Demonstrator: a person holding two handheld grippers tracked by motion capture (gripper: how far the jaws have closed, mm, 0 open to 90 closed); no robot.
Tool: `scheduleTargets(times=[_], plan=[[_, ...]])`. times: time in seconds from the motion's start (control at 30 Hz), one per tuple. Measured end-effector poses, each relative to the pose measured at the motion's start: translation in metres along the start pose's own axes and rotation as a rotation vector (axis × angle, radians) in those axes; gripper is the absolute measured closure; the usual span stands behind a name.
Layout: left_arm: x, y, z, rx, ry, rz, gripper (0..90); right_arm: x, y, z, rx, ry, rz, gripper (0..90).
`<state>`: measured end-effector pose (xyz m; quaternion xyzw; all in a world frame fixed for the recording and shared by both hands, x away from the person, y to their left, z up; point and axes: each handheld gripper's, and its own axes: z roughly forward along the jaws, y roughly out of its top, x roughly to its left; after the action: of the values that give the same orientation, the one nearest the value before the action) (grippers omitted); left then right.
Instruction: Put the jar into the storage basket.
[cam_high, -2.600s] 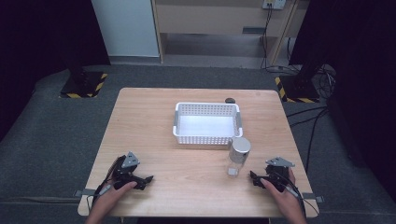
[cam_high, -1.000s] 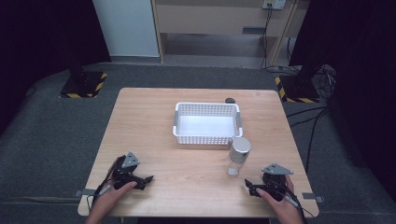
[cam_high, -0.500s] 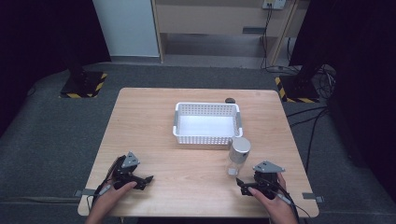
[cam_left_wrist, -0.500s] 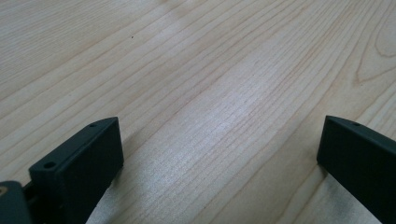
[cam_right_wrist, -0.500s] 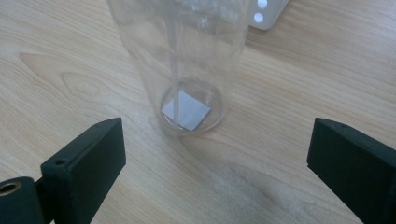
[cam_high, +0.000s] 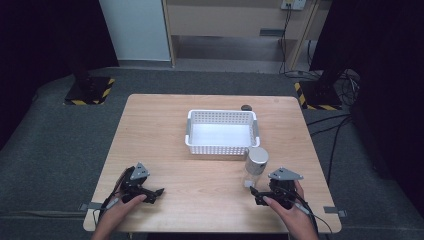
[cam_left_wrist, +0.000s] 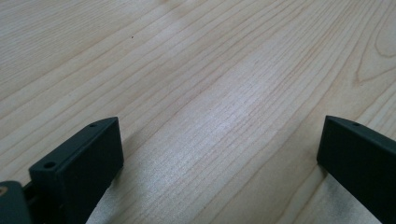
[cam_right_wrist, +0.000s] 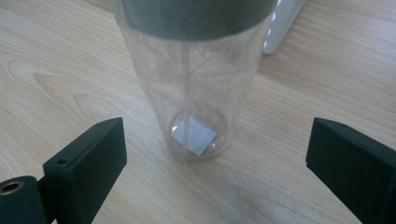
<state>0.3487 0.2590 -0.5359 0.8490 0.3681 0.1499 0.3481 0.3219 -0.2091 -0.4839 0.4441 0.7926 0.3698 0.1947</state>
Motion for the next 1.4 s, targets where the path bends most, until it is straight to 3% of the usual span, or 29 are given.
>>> scheduleTargets(times=[1.03,1.4], plan=[[0.000,0.000,0.000,0.000,0.000,-0.001,0.0,0.005,0.044,-0.001,-0.067,0.006,-0.010,16.0],[0.000,0.000,0.000,0.000,0.000,0.000,0.0,0.008,0.053,0.004,-0.061,0.016,-0.009,21.3]])
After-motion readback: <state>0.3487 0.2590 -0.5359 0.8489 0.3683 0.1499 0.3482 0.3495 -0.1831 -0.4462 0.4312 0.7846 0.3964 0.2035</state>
